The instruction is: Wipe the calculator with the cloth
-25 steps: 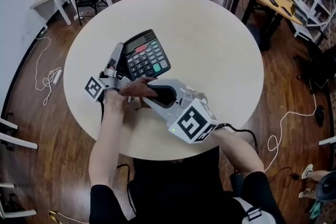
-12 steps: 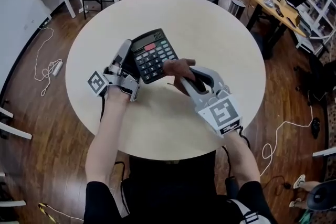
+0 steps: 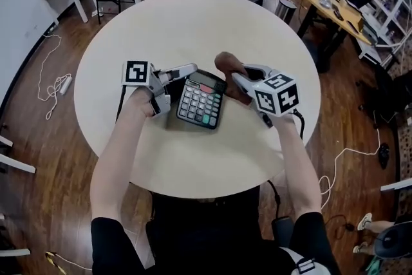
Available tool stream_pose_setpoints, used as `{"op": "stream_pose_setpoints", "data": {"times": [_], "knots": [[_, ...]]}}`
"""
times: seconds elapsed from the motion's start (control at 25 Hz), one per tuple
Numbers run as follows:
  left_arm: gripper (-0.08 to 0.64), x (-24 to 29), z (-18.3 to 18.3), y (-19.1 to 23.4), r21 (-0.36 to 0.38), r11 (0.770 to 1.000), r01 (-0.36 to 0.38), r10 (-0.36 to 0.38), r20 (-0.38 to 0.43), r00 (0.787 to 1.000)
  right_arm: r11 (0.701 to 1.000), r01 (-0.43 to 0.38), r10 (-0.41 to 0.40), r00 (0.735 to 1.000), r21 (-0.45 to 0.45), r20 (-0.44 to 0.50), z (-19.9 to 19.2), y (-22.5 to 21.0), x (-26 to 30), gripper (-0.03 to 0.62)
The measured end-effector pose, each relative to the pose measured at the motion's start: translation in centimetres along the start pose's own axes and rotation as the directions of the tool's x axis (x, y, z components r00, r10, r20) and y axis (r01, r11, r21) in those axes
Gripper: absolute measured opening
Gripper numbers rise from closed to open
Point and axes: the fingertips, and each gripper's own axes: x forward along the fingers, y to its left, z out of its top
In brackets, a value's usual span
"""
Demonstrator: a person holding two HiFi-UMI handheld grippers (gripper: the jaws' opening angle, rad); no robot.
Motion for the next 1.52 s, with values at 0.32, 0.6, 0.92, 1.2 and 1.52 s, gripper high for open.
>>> {"op": "stream_pose_setpoints", "data": {"times": [0.32, 0.6, 0.92, 1.2, 1.52], "knots": [[0.058, 2.0, 0.0, 0.0, 0.034, 0.998, 0.043, -0.039, -0.103, 0.994, 0.991, -0.135, 0.133, 0.972, 0.004, -0.196, -2.4, 0.6, 4.0, 0.098], [0.055, 1.1, 1.8, 1.7, 0.049, 0.999, -0.024, 0.023, 0.003, 1.0, 0.981, -0.194, 0.194, 0.948, 0.027, -0.252, -3.7, 3.1, 2.9, 0.098], [0.078, -5.9, 4.1, -1.6, -0.024, 0.999, -0.022, 0.029, 0.301, 0.953, 0.966, -0.256, 0.231, 0.924, -0.045, -0.306, -4.7, 5.2, -0.6, 0.098], [0.15, -11.0, -4.1, -3.1, -0.168, 0.972, -0.164, 0.213, 0.338, 0.917, 0.953, -0.299, 0.302, 0.946, 0.04, -0.12, -2.4, 4.9, -0.3, 0.098], [0.259, -10.1, -3.3, -3.3, -0.159, 0.975, -0.154, 0.211, 0.453, 0.866, 0.907, -0.414, 0.42, 0.901, 0.078, -0.105, -3.7, 9.4, -2.5, 0.097]]}}
